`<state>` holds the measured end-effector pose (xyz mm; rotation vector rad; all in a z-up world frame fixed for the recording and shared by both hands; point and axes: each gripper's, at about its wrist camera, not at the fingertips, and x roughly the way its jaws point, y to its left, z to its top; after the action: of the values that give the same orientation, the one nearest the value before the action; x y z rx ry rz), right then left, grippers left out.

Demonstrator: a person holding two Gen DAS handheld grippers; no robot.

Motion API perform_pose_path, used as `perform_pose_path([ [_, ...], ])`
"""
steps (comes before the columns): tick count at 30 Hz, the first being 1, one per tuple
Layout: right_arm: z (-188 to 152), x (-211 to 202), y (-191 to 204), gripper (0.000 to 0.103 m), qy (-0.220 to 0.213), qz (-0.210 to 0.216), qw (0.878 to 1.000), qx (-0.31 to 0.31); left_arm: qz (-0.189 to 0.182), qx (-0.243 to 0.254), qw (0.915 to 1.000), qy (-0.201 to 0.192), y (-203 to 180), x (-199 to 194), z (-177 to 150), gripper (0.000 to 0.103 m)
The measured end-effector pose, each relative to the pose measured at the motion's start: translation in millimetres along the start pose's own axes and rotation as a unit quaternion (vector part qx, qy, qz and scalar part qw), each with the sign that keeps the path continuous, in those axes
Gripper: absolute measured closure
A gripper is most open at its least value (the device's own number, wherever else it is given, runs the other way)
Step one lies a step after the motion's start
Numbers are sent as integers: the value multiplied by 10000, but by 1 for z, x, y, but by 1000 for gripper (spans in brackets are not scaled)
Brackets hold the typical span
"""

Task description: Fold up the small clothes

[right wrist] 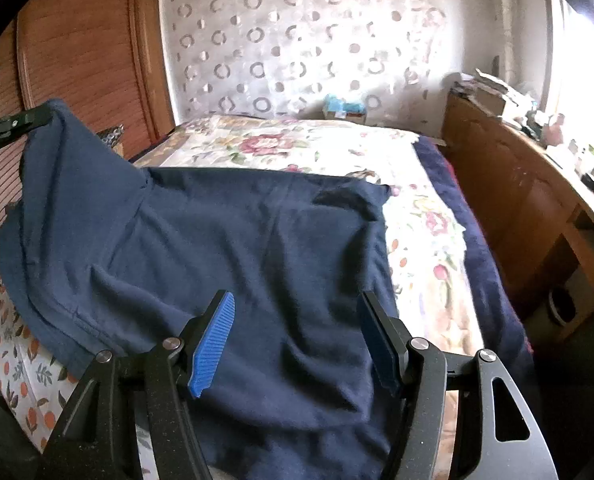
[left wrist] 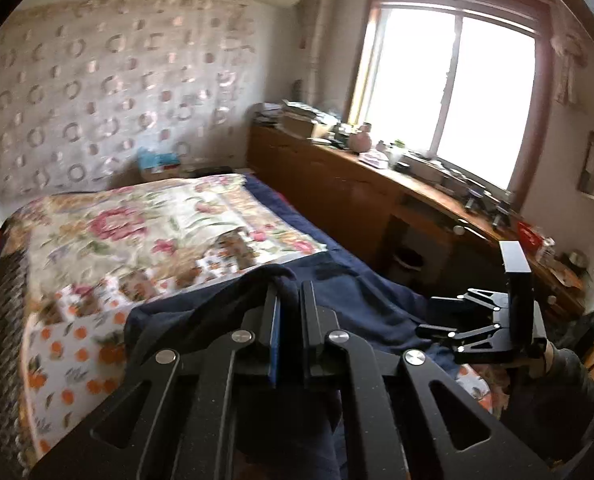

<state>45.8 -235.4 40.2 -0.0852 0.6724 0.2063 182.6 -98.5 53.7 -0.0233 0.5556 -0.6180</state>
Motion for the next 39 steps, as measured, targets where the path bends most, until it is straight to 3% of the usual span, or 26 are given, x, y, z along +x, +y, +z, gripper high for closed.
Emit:
perform_pose_path([
  [5, -12, -17, 1, 38, -93, -111, 9999, 44, -291, 292, 9991, 86, -34, 16, 13, 94],
  [8, -18, -22, 3, 38, -109, -142, 9998, 120, -118, 277, 9993, 202, -40, 33, 14, 93],
  [13, -22, -17, 4, 38, 11, -154, 9996, 236, -54, 308, 9988, 370, -34, 47, 0, 58],
  [19, -17, -3, 9, 38, 167, -64, 9996, 210, 237, 230, 9983, 476, -8, 44, -19, 33],
  [30, 14, 44, 31, 38, 237, 394, 9989, -18, 903, -93, 9922, 856, 48, 30, -75, 29],
  [39, 23, 87, 30, 38, 677, 583, 9959, -117, 1014, -410, 9900, 893, 73, 23, -98, 29],
])
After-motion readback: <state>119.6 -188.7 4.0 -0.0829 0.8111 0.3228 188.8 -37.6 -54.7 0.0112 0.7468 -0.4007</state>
